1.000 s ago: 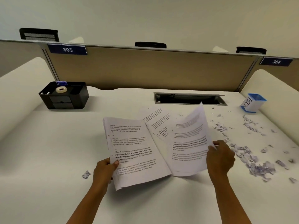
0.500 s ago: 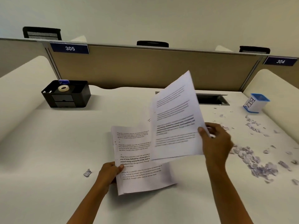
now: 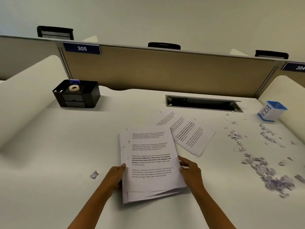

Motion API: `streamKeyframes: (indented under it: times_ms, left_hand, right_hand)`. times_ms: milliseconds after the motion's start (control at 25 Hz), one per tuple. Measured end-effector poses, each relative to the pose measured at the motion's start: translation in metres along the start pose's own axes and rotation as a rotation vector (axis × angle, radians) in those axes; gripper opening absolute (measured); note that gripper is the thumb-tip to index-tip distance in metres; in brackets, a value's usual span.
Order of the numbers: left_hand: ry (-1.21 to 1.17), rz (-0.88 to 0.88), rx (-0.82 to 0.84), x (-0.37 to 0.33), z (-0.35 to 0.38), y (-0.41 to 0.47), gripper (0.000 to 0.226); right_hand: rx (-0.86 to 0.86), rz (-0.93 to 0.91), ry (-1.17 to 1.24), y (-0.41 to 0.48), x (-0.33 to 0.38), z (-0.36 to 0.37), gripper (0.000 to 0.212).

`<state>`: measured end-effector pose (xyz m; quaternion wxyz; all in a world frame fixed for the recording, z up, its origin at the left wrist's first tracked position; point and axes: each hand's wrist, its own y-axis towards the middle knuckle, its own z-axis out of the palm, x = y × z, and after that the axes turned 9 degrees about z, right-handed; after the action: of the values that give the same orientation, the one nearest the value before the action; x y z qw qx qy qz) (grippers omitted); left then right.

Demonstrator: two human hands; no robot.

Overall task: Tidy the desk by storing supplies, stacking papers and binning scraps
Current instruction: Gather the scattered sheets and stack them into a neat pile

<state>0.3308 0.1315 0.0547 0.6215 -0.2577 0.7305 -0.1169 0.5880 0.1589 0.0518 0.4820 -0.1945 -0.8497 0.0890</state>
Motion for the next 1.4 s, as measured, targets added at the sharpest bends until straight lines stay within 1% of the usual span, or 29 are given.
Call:
streamKeyframes:
  times_ms: [80,160,240,320,400,480,520,560,600,680,760,800,880,1000,1080,1200,1280,1320,1360,1400]
  left_hand:
    - [0.004,0.017,0.028,0.003,-0.001,0.003,0.034]
    - [0.041,0.048,0.03,0.005,-0.001,0.005,0.029]
    - [0.077,0.066,0.023,0.007,-0.003,0.008,0.025]
    - [0.11,0.075,0.021,0.009,-0.005,0.01,0.02]
    - [0.129,0.085,0.016,0.009,-0.006,0.011,0.017]
    - [0.126,0.095,0.012,0.011,-0.005,0.012,0.017]
    - [0.12,0.098,0.012,0.012,-0.005,0.012,0.019]
    - [0.112,0.098,0.011,0.013,-0.005,0.012,0.021]
    - [0.102,0.096,0.008,0.015,-0.005,0.012,0.023]
    - [0.097,0.093,-0.003,0.017,-0.006,0.015,0.025]
    - [0.103,0.085,-0.012,0.018,-0.006,0.016,0.025]
    - [0.101,0.081,-0.013,0.018,-0.005,0.017,0.026]
    - [0.091,0.075,-0.012,0.019,-0.005,0.017,0.026]
    - [0.083,0.085,-0.024,0.021,-0.004,0.016,0.024]
    - [0.098,0.095,-0.034,0.023,-0.004,0.017,0.024]
    - [0.119,0.097,-0.044,0.024,-0.003,0.017,0.024]
    - [0.13,0.105,-0.047,0.022,-0.002,0.016,0.025]
    - [0.146,0.116,-0.052,0.022,-0.002,0.014,0.025]
    - [0.164,0.137,-0.061,0.022,-0.001,0.013,0.024]
    - [0.18,0.162,-0.072,0.023,0.0,0.011,0.024]
  right_hand:
    - [0.028,-0.017,-0.06,0.003,0.0,0.004,0.039]
    - [0.027,-0.023,-0.087,0.009,0.003,0.004,0.035]
    - [-0.024,-0.066,-0.097,0.023,0.009,-0.003,0.032]
    - [-0.09,-0.145,-0.139,0.044,0.014,-0.016,0.037]
    - [-0.138,-0.205,-0.284,0.075,0.013,-0.027,0.048]
    - [-0.089,-0.207,-0.537,0.1,0.009,-0.036,0.06]
    - [-0.054,-0.177,-0.65,0.106,0.007,-0.039,0.062]
    - [-0.043,-0.168,-0.718,0.109,0.006,-0.041,0.06]
    - [-0.075,-0.197,-0.753,0.11,0.003,-0.043,0.057]
    - [-0.226,-0.33,-0.769,0.109,-0.002,-0.043,0.044]
    - [-0.31,-0.403,-0.814,0.108,-0.009,-0.043,0.028]
    - [-0.341,-0.427,-0.84,0.109,-0.011,-0.044,0.026]
    - [-0.392,-0.503,-0.824,0.112,-0.014,-0.048,0.025]
    - [-0.473,-0.64,-0.712,0.111,-0.009,-0.059,0.023]
    - [-0.548,-0.673,-0.591,0.1,-0.001,-0.062,0.023]
    - [-0.61,-0.705,-0.365,0.075,0.019,-0.06,0.033]
    - [-0.593,-0.798,-0.28,0.056,0.029,-0.051,0.033]
    - [-0.552,-0.862,-0.258,0.046,0.033,-0.043,0.033]
    - [-0.482,-0.923,-0.261,0.035,0.037,-0.033,0.036]
    - [-0.387,-0.975,-0.299,0.026,0.037,-0.022,0.043]
